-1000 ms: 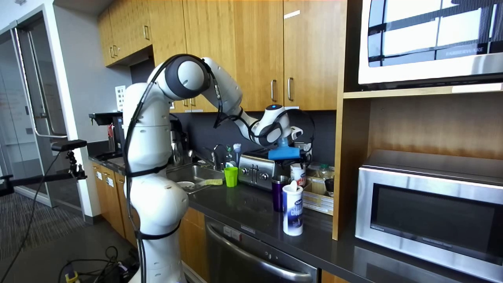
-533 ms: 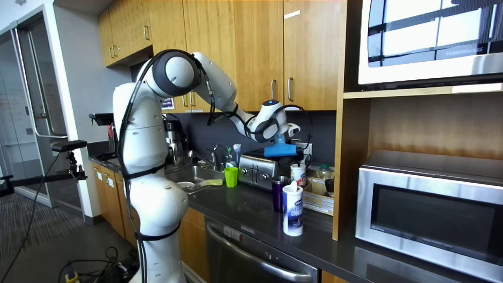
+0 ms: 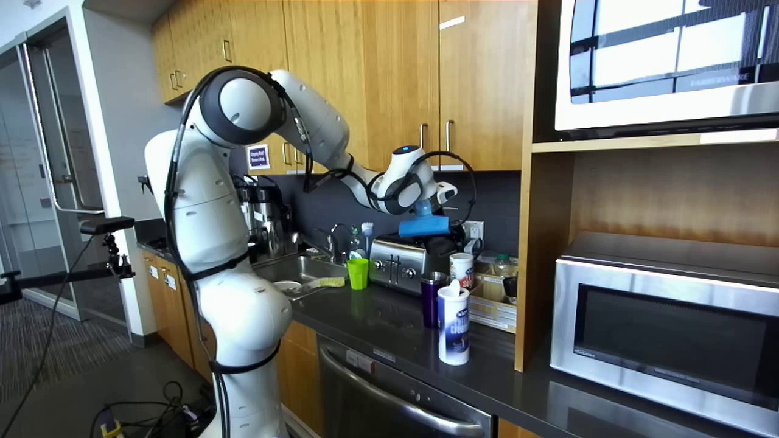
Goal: Put the white can into the wooden box
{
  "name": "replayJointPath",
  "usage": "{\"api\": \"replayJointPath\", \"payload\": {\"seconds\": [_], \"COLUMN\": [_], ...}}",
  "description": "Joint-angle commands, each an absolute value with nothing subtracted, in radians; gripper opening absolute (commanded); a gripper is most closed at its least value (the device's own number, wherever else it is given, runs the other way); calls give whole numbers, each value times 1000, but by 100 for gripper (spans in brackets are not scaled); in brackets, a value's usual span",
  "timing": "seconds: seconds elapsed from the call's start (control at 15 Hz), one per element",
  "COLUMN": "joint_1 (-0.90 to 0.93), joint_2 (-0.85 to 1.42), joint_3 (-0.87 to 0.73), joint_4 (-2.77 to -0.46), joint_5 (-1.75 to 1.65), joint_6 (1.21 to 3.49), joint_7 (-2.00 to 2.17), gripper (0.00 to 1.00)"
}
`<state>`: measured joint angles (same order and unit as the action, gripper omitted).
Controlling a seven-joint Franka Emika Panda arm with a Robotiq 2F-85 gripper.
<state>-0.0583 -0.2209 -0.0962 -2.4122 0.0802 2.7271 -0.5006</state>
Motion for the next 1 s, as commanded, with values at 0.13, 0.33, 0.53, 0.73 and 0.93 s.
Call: {"api": "replayJointPath", "payload": {"seconds": [0.13, 0.33, 0.53, 0.73, 0.93], "joint_1": [-62, -66, -66, -54, -53], "joint_2": [-372, -432, -490, -537, -582], "joint_3": [-93, -88, -87, -93, -91], "joint_4": [-2496, -2517, -2530, -2536, -2538], "joint_5": [-31, -70, -89, -80, -77], "joint_6": [2671, 2624, 2546, 2458, 2358], "joint_7": [-380, -330, -297, -295, -288], "gripper": [100, 100, 100, 100, 100]}}
